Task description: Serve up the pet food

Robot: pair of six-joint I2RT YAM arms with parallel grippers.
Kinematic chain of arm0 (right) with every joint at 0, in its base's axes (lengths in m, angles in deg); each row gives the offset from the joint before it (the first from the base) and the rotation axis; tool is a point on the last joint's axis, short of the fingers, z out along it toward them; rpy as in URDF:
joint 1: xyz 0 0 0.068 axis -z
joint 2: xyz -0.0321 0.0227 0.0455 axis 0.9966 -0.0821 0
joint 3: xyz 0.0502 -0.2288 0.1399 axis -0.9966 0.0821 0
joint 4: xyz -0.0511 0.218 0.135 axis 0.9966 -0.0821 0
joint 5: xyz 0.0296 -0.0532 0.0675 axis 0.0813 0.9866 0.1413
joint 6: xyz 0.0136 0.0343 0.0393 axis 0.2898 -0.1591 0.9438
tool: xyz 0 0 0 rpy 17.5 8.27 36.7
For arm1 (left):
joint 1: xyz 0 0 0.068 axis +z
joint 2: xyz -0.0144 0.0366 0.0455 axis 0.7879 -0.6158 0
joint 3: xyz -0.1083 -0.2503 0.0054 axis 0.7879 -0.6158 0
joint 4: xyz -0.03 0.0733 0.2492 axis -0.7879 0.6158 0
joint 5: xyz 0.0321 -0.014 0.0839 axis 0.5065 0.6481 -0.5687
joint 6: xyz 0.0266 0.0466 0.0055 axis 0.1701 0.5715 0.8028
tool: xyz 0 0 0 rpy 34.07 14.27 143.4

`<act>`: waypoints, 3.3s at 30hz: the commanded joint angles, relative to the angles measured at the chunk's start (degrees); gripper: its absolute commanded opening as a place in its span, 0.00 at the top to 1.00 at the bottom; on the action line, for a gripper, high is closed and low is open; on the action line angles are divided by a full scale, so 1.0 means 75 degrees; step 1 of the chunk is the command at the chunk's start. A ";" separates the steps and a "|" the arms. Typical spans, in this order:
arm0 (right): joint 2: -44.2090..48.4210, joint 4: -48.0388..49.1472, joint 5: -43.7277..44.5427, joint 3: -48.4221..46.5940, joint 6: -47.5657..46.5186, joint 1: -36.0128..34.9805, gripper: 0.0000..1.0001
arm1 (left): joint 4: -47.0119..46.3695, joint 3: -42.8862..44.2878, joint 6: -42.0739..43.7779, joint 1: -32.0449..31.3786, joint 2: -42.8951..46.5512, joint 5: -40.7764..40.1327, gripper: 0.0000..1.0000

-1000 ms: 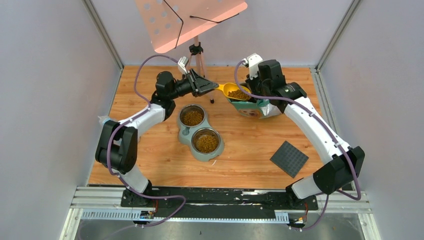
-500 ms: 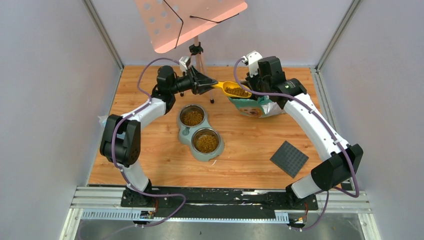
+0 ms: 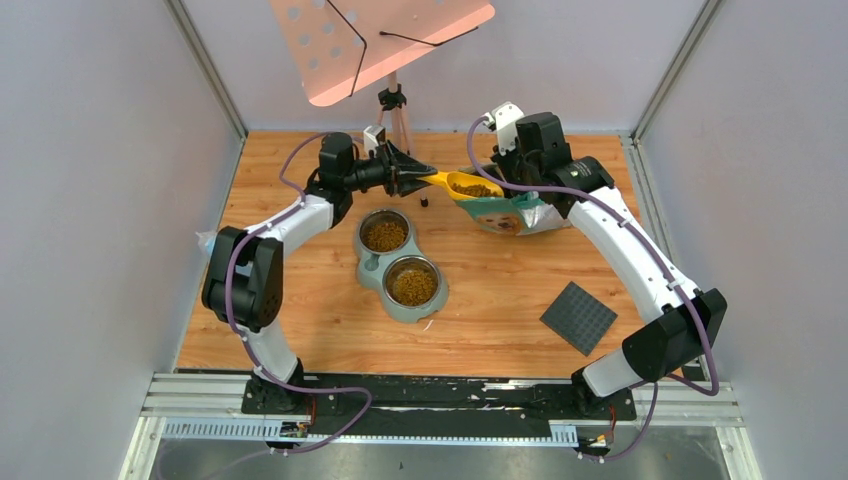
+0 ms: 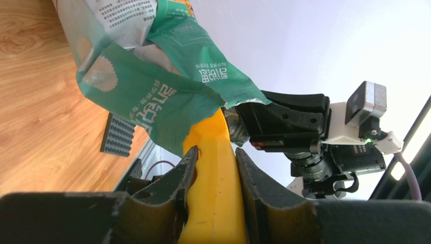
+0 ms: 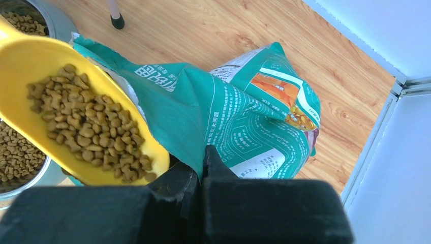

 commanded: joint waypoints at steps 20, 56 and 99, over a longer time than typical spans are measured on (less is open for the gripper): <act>0.0056 0.0342 0.0297 -0.0440 -0.0443 0.0122 1.00 | -0.0498 -0.1256 0.0011 0.1438 0.1533 0.0476 1.00; 0.0463 0.0942 -0.0079 0.0003 -0.0141 0.0126 1.00 | 0.6060 -0.4147 0.7082 0.3898 0.5612 0.1264 1.00; 0.1499 0.1504 -0.0106 0.0919 -0.0068 0.0468 1.00 | 0.8406 -0.1210 0.9845 0.1846 0.3827 -0.0950 1.00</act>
